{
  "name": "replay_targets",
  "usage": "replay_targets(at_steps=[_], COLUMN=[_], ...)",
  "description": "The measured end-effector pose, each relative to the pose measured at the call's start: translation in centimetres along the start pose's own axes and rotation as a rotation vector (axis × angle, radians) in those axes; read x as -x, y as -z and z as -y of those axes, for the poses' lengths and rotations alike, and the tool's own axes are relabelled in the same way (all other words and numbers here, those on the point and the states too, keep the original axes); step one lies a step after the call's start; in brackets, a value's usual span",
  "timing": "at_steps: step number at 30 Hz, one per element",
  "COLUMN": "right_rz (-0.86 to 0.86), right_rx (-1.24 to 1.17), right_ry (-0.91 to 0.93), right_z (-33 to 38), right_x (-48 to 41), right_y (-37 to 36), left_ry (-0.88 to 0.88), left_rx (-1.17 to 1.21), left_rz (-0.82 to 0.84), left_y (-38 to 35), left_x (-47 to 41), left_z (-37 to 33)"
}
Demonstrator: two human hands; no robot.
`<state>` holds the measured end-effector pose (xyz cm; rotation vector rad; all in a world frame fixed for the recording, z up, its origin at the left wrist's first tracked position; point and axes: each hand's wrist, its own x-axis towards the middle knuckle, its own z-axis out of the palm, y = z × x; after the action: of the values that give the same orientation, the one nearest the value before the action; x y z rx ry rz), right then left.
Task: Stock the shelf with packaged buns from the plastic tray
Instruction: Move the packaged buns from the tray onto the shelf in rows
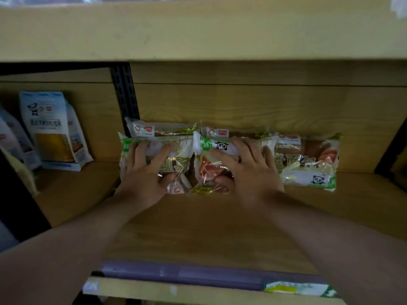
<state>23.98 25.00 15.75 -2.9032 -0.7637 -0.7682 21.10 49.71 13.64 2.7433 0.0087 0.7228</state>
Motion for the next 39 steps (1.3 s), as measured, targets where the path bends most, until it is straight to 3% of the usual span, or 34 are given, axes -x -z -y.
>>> replay_targets(at_steps=[5,8,11,14,18,27,33,39], right_rz=[0.04,0.086,0.036,-0.026,-0.035,-0.168,-0.258,-0.091], right_rx=[-0.011,-0.048,-0.084,-0.038,0.046,0.263,0.317,0.296], right_ry=[-0.009,-0.025,-0.016,-0.04,-0.17,-0.491,-0.71,-0.981], right_z=[0.1,0.4,0.4,-0.8,-4.3,-12.7,-15.3,-17.5], right_x=[0.1,-0.1,0.8,2.5,6.4,21.6,33.8,45.7], right_y=[-0.1,0.3,1.2,2.9,5.5,11.2,13.0,10.6], left_ry=[-0.008,0.08,0.11,-0.013,-0.15,-0.483,-0.793,-1.043], left_rx=[-0.045,-0.036,-0.013,0.068,0.237,0.541,0.634,0.599], left_rz=[0.006,0.01,-0.113,-0.232,-0.217,-0.004,0.092,0.312], left_y=[0.1,0.6,0.6,0.1,-1.2,-3.5,-6.1,-12.3], left_x=[-0.1,-0.1,0.6,1.2,1.8,8.4,16.5,23.8], left_z=[-0.1,-1.1,-3.4,-7.5,-15.3,-33.7,-41.2,-45.0])
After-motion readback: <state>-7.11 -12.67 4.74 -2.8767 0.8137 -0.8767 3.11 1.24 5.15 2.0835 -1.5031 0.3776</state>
